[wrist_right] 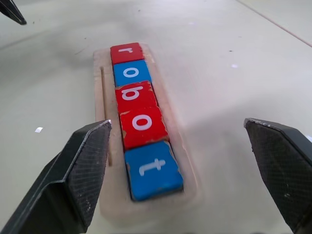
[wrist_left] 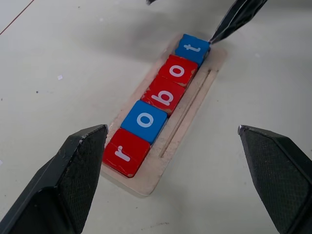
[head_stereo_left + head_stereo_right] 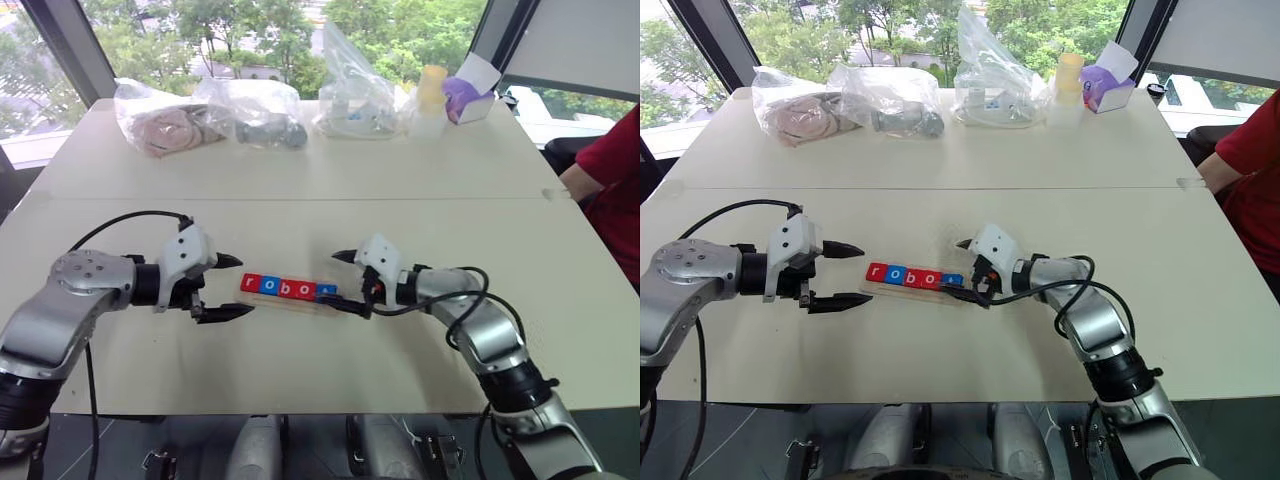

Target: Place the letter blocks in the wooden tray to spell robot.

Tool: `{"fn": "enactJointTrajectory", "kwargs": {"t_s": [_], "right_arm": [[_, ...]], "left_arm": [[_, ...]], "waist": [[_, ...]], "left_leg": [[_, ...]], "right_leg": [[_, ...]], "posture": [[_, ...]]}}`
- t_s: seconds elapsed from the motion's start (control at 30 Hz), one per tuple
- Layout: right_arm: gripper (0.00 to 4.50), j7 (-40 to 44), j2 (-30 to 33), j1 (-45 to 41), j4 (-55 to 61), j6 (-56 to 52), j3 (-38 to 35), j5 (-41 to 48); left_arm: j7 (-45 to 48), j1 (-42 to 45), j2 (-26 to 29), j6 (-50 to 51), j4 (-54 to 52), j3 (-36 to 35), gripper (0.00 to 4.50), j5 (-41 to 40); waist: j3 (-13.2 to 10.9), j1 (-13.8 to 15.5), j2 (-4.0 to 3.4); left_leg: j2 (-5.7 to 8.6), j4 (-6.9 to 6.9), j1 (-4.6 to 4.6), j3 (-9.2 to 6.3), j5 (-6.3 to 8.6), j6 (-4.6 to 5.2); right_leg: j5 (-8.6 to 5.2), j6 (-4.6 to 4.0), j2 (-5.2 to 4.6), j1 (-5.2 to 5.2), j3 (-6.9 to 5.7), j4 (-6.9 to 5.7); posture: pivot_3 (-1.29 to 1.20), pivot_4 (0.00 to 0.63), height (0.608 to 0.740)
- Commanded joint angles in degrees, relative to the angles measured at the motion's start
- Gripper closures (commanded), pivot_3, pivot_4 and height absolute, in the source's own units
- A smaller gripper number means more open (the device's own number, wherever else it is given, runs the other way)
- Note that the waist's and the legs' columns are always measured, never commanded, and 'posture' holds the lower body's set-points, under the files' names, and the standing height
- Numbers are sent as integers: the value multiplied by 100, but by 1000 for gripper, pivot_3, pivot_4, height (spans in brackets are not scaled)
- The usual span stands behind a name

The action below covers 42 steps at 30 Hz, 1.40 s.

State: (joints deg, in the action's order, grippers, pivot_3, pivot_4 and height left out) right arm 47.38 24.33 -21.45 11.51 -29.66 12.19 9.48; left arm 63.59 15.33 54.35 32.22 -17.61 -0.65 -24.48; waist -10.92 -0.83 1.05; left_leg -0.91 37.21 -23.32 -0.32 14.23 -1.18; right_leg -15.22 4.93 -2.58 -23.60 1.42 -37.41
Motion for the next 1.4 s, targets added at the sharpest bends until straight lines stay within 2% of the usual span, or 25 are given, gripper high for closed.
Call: {"fn": "enactJointTrajectory", "kwargs": {"t_s": [0.03,0.43,1.13,1.27,1.4], "right_arm": [[32,-244,165,134,404,-124,-303,59],[32,-449,225,230,-267,304,-65,-210],[32,-428,-9,184,-316,405,132,-211],[32,-404,237,255,-104,364,-132,-165],[32,-309,536,540,730,16,-697,353]], "left_arm": [[31,19,26,-34,-24,-77,0,-30],[39,354,-157,-36,111,140,0,7],[-67,260,-148,14,55,74,0,-26],[-47,93,-44,225,-3,-145,0,-202],[22,-476,227,365,-130,-591,0,-328]], "waist": [[0,0,0],[0,-17,1],[0,-11,1],[0,-14,0],[0,-12,0]], "left_leg": [[0,0,0,0,0,0],[4,1,0,5,0,0],[2,0,0,2,0,0],[2,0,0,2,0,0],[-3,-3,-1,-2,0,0]], "right_leg": [[0,0,0,0,0,0],[0,0,6,0,0,0],[0,0,7,-1,0,-1],[0,0,6,-1,0,-1],[0,0,3,-4,1,-1]], "posture": [[0,150,740],[0,150,740],[0,150,740],[0,150,740],[0,150,740]]}}
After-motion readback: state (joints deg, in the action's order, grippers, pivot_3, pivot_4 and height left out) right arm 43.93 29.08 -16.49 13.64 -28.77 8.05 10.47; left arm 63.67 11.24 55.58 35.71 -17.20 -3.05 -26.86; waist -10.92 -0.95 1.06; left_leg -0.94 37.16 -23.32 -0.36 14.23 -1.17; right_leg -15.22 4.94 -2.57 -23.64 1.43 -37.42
